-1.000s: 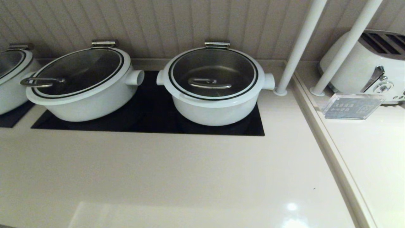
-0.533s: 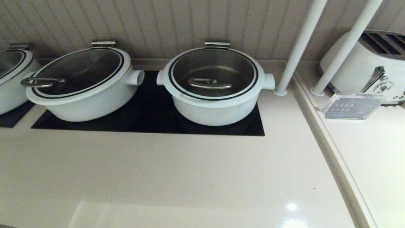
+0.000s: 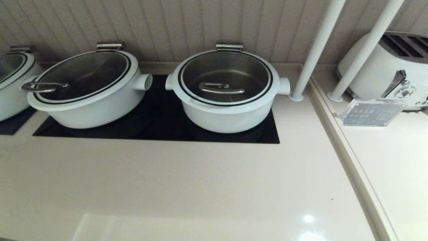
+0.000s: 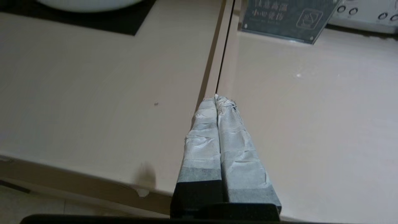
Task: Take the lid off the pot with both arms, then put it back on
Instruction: Open the food pot lid a small opening with the right arm
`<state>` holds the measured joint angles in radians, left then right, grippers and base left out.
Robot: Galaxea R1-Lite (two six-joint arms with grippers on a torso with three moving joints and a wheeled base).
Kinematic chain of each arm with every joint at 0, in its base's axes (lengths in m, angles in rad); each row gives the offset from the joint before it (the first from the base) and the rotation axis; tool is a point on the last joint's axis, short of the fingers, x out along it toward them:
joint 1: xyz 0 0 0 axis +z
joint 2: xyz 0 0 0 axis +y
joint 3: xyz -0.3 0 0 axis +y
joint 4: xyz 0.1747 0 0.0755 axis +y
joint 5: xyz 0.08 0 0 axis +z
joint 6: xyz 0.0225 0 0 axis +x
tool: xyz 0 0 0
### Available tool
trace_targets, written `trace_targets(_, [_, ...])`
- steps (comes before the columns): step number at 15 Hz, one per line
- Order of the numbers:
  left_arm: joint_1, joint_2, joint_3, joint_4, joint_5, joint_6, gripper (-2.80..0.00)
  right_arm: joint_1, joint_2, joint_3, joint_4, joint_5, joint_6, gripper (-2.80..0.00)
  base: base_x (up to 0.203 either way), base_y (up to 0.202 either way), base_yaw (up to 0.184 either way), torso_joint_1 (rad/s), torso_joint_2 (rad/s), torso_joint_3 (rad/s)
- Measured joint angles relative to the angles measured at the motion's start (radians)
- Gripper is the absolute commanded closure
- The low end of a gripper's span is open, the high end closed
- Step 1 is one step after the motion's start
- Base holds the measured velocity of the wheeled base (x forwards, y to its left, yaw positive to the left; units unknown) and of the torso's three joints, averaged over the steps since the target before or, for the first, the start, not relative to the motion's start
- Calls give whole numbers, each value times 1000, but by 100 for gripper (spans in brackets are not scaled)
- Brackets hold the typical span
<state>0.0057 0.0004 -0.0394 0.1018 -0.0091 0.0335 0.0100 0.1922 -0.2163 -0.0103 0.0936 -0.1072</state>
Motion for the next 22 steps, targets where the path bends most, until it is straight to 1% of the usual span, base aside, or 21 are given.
trace_targets(3, [0, 0, 0, 0, 0, 0, 0, 3, 130, -56, -70, 1, 2, 0, 0, 0, 0, 0, 0, 0])
trace_targets(5, [0, 0, 0, -1, 0, 0, 0, 3, 254, -87, -160, 10, 3, 0, 0, 0, 0, 0, 0, 0])
trace_targets(9, [0, 0, 0, -1, 0, 0, 0, 21, 505, -124, -357, 101, 8, 0, 0, 0, 0, 0, 0, 0])
trace_targets(12, [0, 0, 0, 0, 0, 0, 0, 67, 716, -180, -506, 151, 23, 0, 0, 0, 0, 0, 0, 0])
trace_targets(15, [0, 0, 0, 0, 0, 0, 0, 101, 941, -264, -684, 205, 31, 0, 0, 0, 0, 0, 0, 0])
trace_targets(17, [0, 0, 0, 1, 0, 0, 0, 139, 1068, -322, -788, 234, 36, 0, 0, 0, 0, 0, 0, 0])
trace_targets(18, [0, 0, 0, 0, 0, 0, 0, 166, 1116, -344, -829, 250, 47, 0, 0, 0, 0, 0, 0, 0])
trace_targets(20, [0, 0, 0, 0, 0, 0, 0, 222, 1202, -381, -942, 288, 94, 0, 0, 0, 0, 0, 0, 0])
trace_targets(22, [0, 0, 0, 0, 0, 0, 0, 262, 1263, -400, -1009, 335, 107, 0, 0, 0, 0, 0, 0, 0])
